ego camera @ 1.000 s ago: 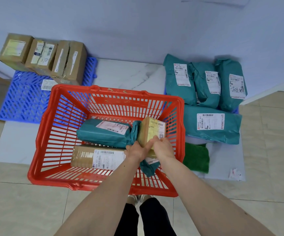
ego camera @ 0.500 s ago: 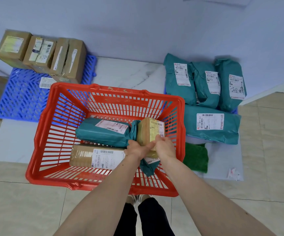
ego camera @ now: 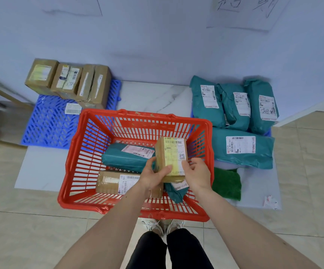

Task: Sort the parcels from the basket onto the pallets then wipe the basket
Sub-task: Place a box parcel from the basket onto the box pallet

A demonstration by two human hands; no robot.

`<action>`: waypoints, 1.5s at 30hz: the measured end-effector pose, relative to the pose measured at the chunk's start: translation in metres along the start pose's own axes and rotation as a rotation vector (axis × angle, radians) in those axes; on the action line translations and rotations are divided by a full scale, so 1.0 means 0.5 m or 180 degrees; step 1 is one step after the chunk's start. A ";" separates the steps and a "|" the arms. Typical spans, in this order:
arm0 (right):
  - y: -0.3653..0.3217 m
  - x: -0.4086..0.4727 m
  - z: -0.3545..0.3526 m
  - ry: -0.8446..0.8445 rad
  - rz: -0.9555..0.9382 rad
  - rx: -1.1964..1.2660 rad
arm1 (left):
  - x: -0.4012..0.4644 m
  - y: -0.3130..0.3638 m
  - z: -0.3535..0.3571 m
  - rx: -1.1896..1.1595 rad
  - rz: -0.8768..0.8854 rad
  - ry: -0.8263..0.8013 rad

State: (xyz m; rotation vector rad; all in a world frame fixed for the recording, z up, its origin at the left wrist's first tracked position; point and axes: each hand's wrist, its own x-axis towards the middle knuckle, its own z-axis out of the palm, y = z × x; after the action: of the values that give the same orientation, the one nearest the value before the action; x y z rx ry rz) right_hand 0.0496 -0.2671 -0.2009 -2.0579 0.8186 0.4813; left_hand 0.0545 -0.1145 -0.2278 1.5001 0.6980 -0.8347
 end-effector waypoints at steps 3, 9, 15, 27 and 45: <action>-0.012 -0.015 -0.018 -0.0054 -0.0160 0.0035 | -0.035 0.020 -0.019 -0.0121 0.0079 -0.0123; -0.044 -0.032 -0.049 -0.0882 0.0050 0.0816 | -0.094 0.066 -0.040 -0.0328 0.0238 -0.0474; -0.078 -0.048 -0.076 -0.1268 0.0104 0.1133 | -0.125 0.096 -0.054 -0.0363 0.0398 -0.0603; -0.099 -0.061 -0.088 -0.1535 0.0041 0.1458 | -0.167 0.115 -0.063 -0.0434 0.0505 -0.0521; -0.141 -0.075 -0.058 -0.1912 -0.0163 0.1387 | -0.199 0.100 -0.101 -0.0658 0.0655 -0.0210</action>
State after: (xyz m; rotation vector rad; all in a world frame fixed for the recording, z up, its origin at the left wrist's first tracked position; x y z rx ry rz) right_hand 0.0736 -0.2468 -0.1219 -1.4143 0.4525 0.7668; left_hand 0.0452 -0.0647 -0.1163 1.3266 0.5526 -0.6327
